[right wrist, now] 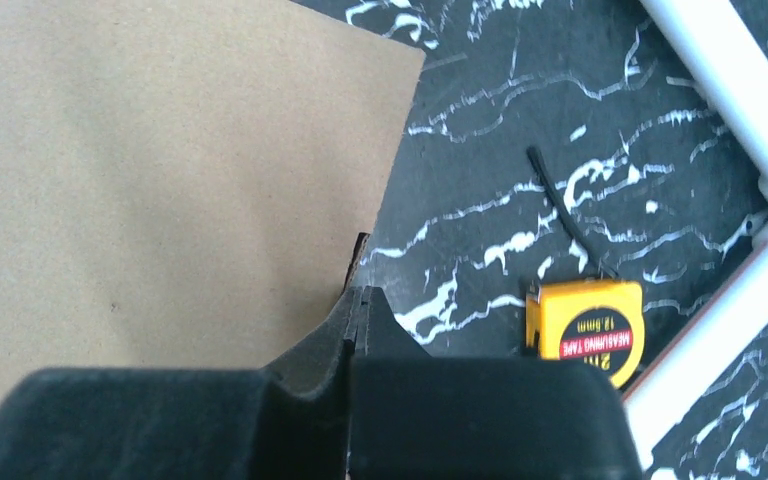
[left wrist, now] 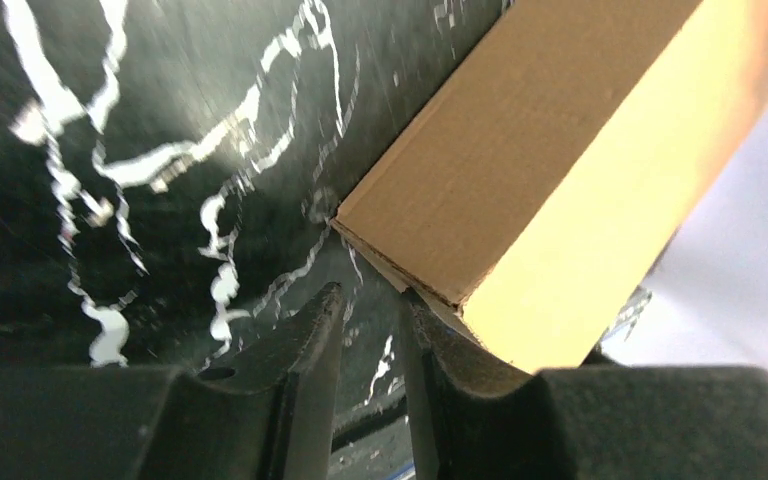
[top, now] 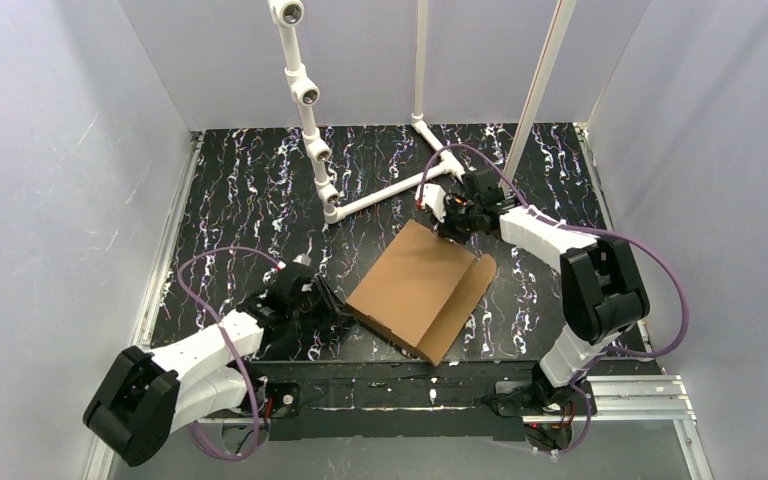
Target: Fold the paper box
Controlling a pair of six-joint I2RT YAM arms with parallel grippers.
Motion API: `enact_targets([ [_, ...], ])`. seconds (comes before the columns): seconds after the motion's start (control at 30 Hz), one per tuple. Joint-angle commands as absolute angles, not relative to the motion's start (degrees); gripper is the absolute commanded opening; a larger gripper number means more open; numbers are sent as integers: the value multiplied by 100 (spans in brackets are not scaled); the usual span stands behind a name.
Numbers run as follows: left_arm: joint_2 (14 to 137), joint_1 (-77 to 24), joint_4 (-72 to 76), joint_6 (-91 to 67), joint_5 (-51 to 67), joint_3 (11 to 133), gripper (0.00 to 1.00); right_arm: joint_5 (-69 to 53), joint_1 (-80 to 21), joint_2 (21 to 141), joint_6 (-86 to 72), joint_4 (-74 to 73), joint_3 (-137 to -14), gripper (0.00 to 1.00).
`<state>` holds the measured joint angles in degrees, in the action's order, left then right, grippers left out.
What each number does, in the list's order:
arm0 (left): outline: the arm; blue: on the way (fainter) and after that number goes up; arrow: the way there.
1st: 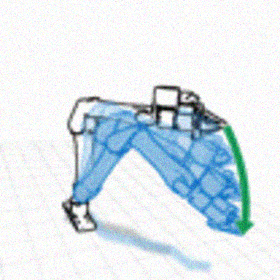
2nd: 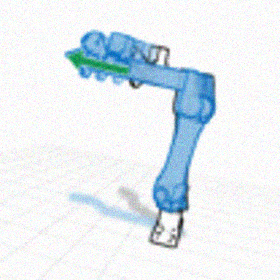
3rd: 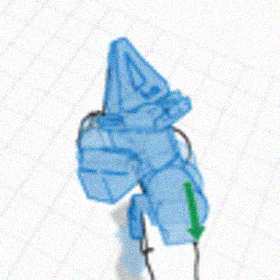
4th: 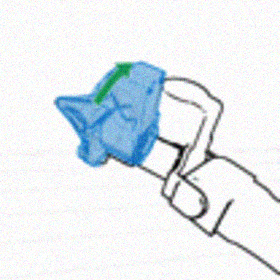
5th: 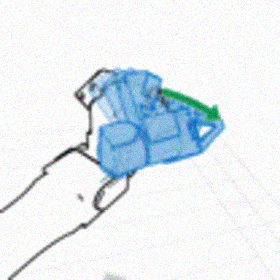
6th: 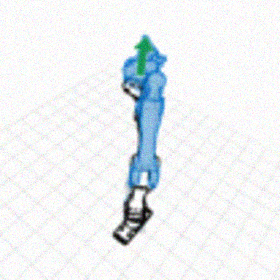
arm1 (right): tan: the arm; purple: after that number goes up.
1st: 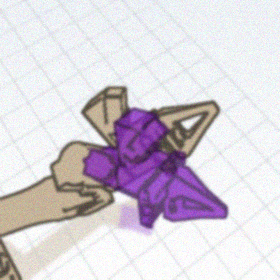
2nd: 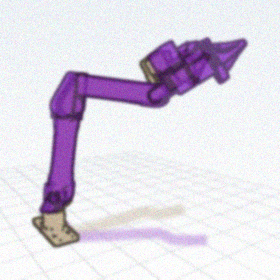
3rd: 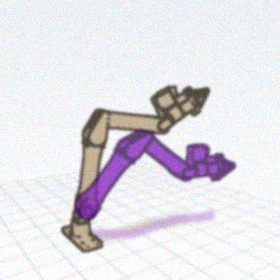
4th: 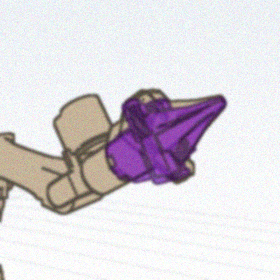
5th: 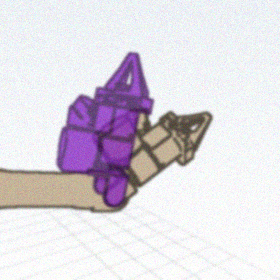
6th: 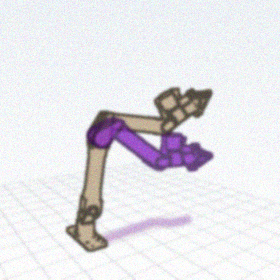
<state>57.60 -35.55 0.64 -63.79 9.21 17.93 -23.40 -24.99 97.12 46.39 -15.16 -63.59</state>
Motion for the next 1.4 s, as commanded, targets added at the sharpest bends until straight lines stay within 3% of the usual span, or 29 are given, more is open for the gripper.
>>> enact_targets([
  [0.0, 6228, -3052, 394, -6085, 484, 2514, 28, -2653, -2628, 9302, 3624, -1478, -6084, 1],
  [0.2, 7370, -2573, 428, -5514, 903, 3491, 28, -3031, -2630, 9084, 3196, -1793, -6032, 2],
  [0.33, 7840, -2424, 399, -5108, 953, 4020, 29, -2898, -2621, 8630, 3402, -1973, -5777, 11],
  [0.43, 7584, -2340, 304, -4780, 565, 4045, 31, -2714, -2477, 8009, 3473, -2047, -5678, 15],
  [0.57, 6608, -2295, -107, -4290, 164, 3825, 41, -2335, -2122, 7266, 3606, -1975, -5527, 25],
  [0.63, 6078, -2281, -471, -4210, 237, 3623, 42, -1838, -1876, 7059, 3371, -1610, -5263, 23],
  [0.8, 5083, -2310, -570, -4819, 1140, 2761, 18, -951, -1371, 7018, 2839, -728, -4549, 2],
  [0.9, 5025, -2403, -260, -5214, 1564, 2256, 10, -542, -1321, 7193, 2753, -546, -4383, 1],
  [1.03, 5511, -2602, 227, -5339, 1468, 2222, 8, -582, -1301, 7466, 2721, -538, -4339, 1],
  [1.37, 7929, -3215, 401, -4950, 1055, 3868, 10, -1925, -1318, 7510, 2896, -1136, -4180, 1],
])
